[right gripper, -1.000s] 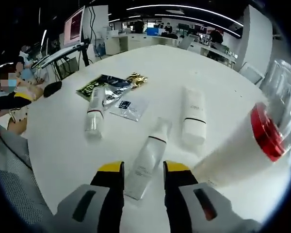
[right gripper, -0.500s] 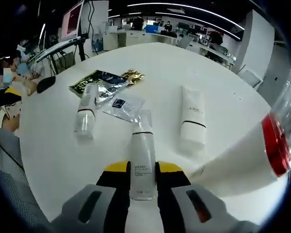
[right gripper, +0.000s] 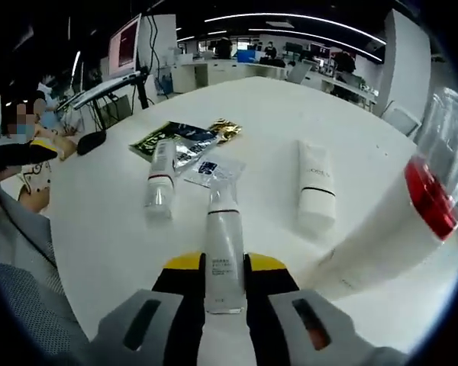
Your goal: Arrange the skincare products in the storage area until every visible bottle or jar stands upright without overlapping.
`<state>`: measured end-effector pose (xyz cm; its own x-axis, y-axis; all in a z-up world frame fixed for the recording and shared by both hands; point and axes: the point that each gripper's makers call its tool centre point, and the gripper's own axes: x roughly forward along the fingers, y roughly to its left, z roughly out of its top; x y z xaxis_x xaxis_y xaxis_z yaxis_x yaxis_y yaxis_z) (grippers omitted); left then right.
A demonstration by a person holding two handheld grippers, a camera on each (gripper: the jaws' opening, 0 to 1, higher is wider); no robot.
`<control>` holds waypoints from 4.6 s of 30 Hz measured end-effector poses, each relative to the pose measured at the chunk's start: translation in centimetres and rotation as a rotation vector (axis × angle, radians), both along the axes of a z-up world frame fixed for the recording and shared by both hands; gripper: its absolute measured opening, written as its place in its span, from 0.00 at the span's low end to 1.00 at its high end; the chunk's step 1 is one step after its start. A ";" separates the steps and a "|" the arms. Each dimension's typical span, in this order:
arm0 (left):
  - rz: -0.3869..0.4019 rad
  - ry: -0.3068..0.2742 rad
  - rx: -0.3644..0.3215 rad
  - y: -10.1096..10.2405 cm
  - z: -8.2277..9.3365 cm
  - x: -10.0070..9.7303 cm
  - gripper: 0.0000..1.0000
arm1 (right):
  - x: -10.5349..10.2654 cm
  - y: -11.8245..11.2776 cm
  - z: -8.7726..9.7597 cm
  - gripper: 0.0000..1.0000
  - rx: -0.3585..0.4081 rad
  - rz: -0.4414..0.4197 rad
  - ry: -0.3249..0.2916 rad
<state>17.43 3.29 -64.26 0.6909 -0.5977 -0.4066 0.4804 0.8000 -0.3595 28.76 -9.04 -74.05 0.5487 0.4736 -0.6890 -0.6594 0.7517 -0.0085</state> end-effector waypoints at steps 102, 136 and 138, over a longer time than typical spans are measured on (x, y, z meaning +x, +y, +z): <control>-0.161 -0.260 -0.389 -11.9 17.8 5.6 0.17 | -7.0 0.8 25.0 0.19 0.336 0.204 -0.537; -0.678 -0.305 -0.359 -14.0 19.4 -1.0 0.14 | -12.5 0.6 25.6 0.21 0.753 0.669 -0.092; -0.710 -0.306 -0.365 -14.4 19.6 -1.4 0.14 | -13.0 1.0 25.8 0.21 0.769 0.689 -0.076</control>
